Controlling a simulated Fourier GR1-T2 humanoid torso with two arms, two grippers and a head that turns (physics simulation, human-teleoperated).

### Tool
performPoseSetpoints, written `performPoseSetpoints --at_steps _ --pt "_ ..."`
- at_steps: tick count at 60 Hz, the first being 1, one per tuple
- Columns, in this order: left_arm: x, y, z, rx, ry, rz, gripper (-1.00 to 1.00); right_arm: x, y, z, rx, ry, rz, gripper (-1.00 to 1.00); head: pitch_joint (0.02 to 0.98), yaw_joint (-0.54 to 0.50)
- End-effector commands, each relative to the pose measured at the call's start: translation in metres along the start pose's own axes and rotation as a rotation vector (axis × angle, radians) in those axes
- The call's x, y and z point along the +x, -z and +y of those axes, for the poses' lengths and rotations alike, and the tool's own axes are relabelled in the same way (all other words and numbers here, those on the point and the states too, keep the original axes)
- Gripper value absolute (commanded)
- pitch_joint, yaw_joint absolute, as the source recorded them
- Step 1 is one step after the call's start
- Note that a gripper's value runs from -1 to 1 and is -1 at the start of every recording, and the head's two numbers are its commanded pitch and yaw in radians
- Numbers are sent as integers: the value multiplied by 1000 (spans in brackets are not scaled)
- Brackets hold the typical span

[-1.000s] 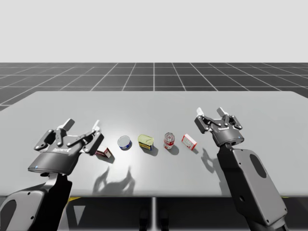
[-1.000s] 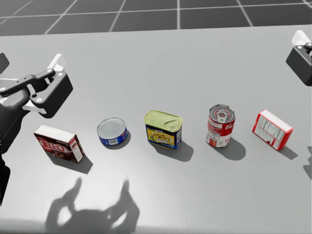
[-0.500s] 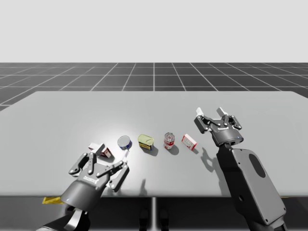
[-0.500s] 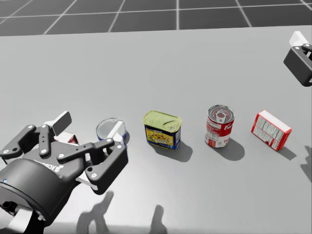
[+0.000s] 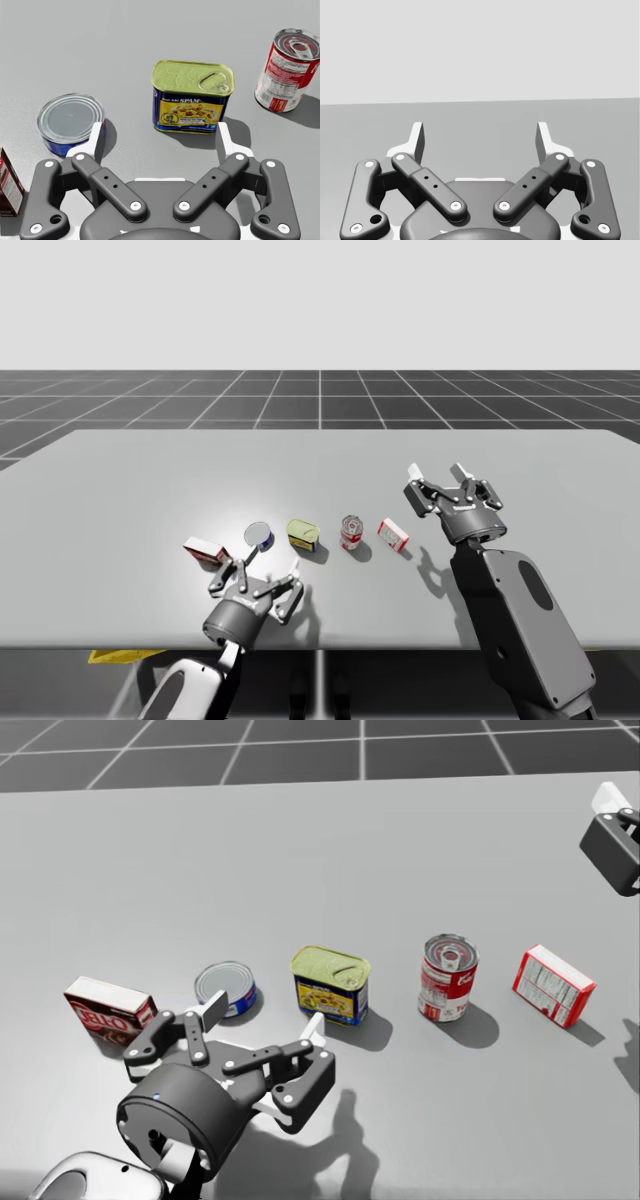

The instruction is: Grasp the can of spam and hold it up.

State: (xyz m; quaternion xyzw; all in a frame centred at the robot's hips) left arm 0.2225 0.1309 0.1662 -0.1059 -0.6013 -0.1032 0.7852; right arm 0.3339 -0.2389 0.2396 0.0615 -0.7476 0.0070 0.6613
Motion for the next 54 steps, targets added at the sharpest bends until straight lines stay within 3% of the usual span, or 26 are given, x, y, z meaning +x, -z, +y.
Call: performPoseSetpoints --at_steps 1,14,43,54 --pt "-6 19 -5 -5 5 23 -1000 0 0 0 2 0 1 -1000 787 88" --pt "-3 38 -12 -22 -20 56 -1000 0 0 0 -4 0 3 -1000 788 88" --pt "1 80 -27 8 30 70 -1000 1 0 -1 -8 4 3 -1000 790 77" --pt "-3 93 -29 19 27 88 -1000 1 0 -1 -7 3 4 -1000 791 74"
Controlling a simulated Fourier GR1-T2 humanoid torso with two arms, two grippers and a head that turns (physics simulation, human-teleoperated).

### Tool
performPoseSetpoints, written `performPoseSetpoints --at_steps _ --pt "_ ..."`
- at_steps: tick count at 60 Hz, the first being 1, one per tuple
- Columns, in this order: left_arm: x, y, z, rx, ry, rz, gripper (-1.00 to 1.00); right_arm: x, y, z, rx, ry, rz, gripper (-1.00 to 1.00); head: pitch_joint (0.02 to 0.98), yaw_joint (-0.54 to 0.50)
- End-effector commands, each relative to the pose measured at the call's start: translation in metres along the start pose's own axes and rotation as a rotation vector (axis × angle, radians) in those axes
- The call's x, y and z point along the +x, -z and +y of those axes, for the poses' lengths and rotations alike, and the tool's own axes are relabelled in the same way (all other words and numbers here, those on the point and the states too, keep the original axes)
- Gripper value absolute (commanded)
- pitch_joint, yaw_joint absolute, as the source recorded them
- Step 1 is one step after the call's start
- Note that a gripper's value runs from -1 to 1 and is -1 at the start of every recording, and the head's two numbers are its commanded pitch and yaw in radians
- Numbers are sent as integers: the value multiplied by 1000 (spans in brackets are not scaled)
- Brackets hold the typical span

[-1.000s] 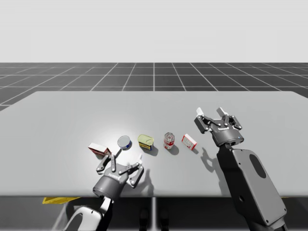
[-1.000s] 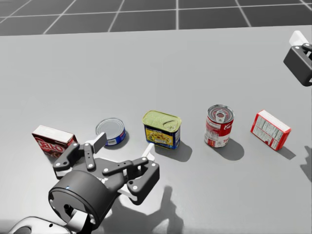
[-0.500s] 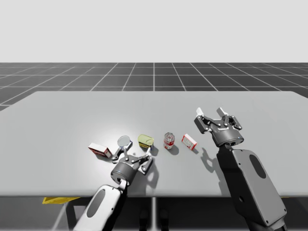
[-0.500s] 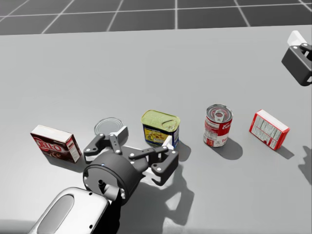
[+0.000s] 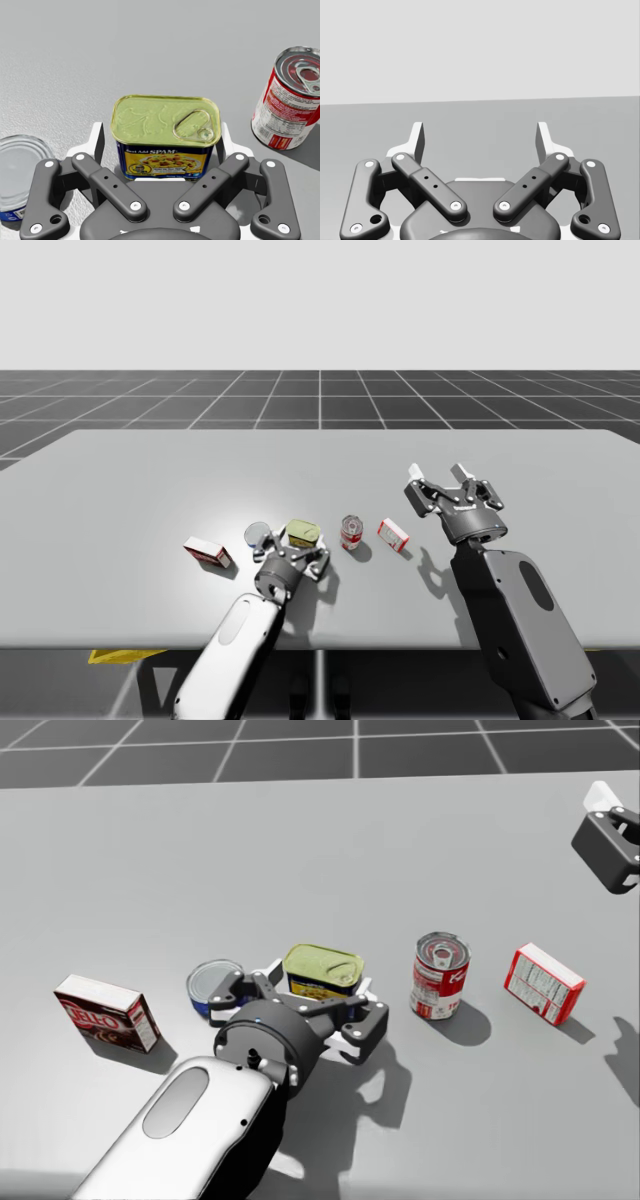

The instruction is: Grasp the can of spam and hold it up.

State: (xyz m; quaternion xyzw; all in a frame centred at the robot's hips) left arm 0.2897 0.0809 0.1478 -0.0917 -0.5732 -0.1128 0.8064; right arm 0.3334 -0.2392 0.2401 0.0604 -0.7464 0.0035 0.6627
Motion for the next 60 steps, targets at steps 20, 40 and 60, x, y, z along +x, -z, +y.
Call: performPoseSetpoints --at_steps 20,40,60 --pt "-10 18 -7 -17 -2 39 994 0 0 0 -1 -1 0 -1000 761 71" --pt "-14 18 -7 -51 12 57 1000 0 0 -1 -13 -16 -8 -1000 552 78" --pt "-14 18 -6 -58 11 54 1000 -1 0 -2 -13 -20 -9 -1000 447 78"
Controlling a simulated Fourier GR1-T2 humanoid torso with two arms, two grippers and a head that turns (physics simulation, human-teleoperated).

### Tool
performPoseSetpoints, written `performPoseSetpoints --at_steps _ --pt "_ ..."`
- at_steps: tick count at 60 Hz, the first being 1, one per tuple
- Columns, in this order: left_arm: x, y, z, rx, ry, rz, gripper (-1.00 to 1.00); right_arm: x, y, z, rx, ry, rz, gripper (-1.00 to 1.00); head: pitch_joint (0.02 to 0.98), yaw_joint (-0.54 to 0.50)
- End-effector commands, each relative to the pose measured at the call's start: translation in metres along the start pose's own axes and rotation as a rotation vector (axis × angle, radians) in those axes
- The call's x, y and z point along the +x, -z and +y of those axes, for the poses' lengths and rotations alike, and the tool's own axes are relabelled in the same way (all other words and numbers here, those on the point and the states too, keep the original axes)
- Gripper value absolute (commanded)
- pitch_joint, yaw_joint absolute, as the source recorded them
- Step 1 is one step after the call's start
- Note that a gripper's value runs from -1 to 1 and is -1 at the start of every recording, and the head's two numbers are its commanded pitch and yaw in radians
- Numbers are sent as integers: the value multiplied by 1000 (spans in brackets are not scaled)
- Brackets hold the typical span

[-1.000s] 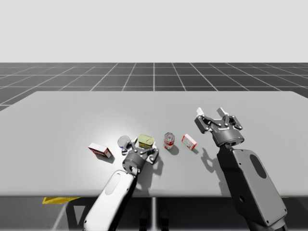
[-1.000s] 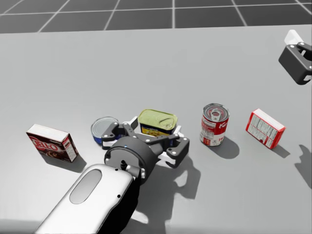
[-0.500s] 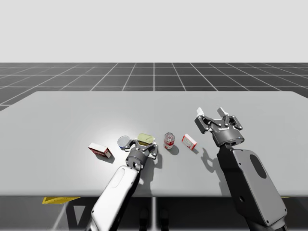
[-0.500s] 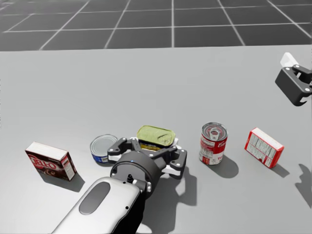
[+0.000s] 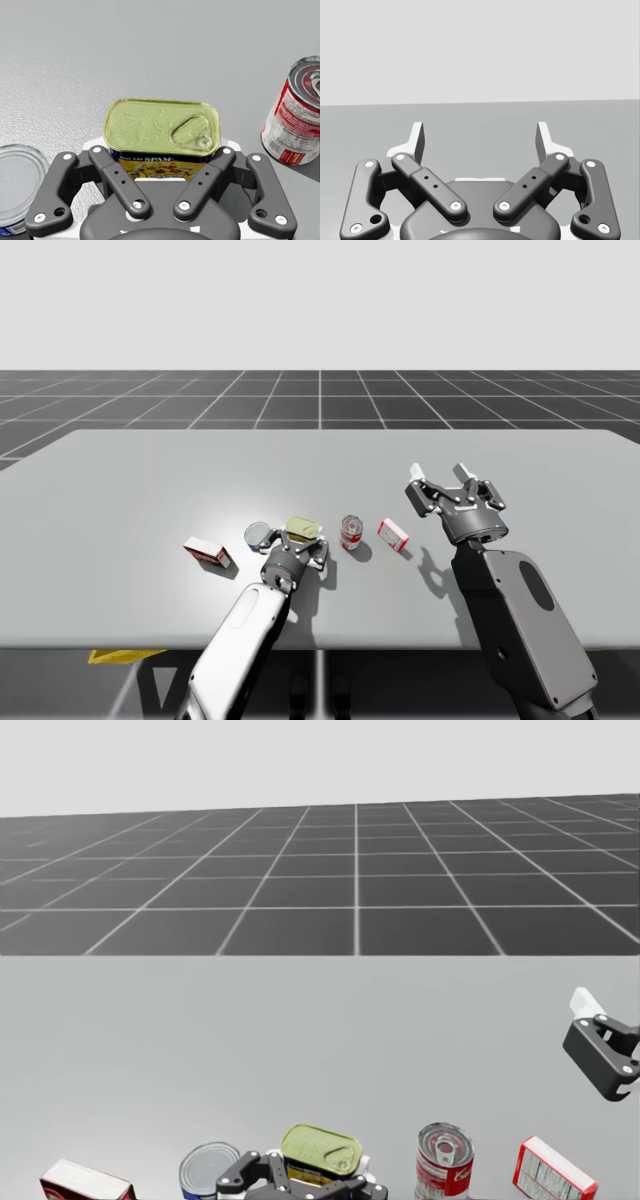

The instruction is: Grasp the can of spam and hold it up.

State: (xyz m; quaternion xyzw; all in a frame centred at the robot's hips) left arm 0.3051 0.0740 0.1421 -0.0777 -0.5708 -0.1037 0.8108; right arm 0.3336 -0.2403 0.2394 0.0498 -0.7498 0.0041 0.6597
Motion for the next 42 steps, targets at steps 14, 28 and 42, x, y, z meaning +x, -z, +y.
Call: performPoseSetpoints --at_steps 14,28,42 --pt "17 -13 -4 -102 -6 -25 995 -1 1 -2 8 -9 -3 -1000 455 76" --pt "60 -34 1 -114 -4 -118 979 -4 1 -2 15 -29 -2 -1000 453 82" --pt "107 -48 11 -107 10 -211 988 -5 1 -1 18 -53 -9 -1000 452 85"
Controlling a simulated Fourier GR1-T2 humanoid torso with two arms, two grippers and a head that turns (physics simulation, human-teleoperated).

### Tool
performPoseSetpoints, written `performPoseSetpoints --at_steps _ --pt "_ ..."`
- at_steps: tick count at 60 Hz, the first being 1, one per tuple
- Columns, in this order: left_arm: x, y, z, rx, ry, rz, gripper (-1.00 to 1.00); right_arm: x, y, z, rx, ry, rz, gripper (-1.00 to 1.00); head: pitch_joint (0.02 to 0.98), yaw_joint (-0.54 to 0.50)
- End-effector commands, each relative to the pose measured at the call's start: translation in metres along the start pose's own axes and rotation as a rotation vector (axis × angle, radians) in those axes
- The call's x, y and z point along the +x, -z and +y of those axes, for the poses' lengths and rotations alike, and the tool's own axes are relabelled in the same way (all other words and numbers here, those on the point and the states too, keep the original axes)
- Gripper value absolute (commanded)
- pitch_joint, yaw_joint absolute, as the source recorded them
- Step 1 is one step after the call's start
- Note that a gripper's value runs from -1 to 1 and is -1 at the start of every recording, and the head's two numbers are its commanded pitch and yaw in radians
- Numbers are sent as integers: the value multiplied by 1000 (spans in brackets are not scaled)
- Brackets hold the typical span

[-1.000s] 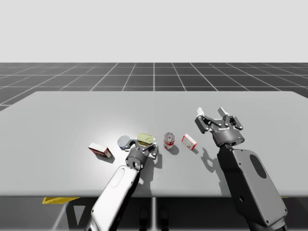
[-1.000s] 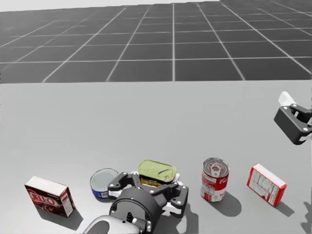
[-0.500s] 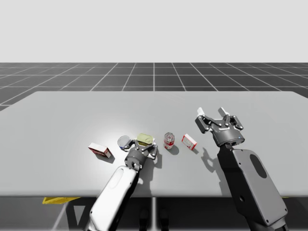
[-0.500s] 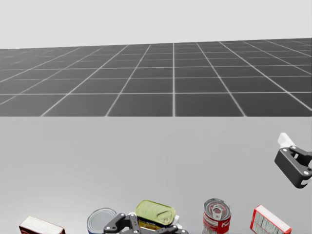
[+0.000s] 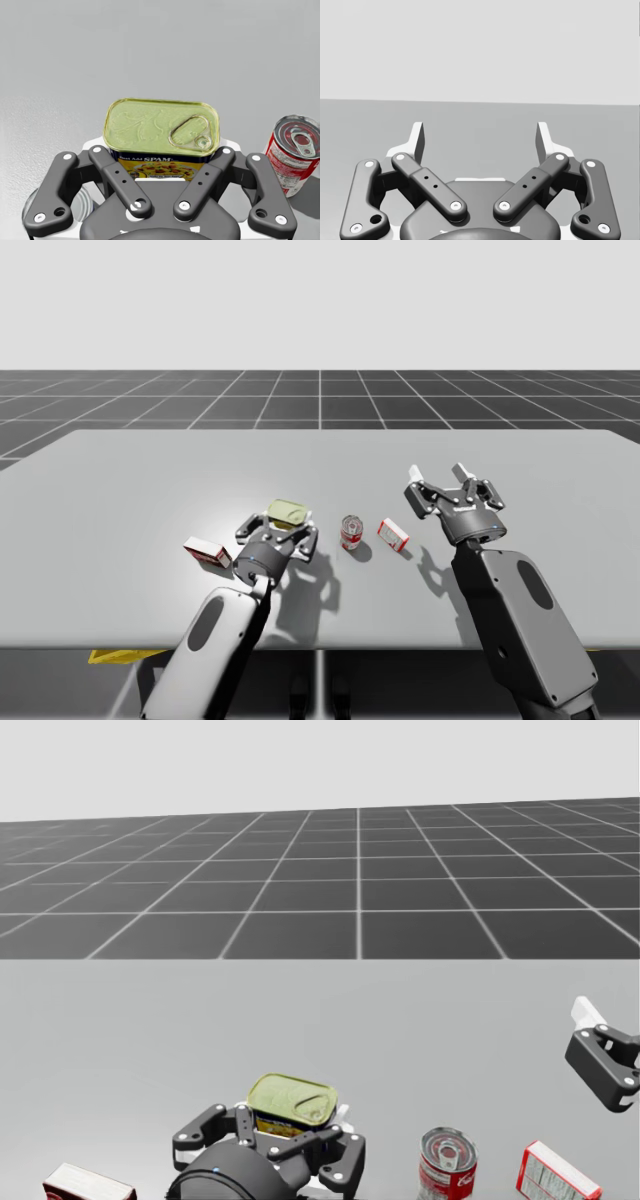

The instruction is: Grasp the can of spam and hold it up.

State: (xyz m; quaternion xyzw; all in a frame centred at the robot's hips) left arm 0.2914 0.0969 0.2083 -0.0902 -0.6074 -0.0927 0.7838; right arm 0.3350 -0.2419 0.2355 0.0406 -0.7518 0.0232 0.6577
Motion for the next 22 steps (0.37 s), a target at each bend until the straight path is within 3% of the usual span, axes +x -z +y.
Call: performPoseSetpoints --at_steps 1,12,22 --pt "54 -4 -8 -106 28 -118 976 -1 0 1 0 -14 -7 -1000 452 85" --pt "91 -11 -8 -97 45 -196 1000 -3 1 1 -2 -10 -21 -1000 449 87" --pt "128 -22 -12 -90 68 -287 1000 -4 0 1 0 14 -27 -1000 447 87"
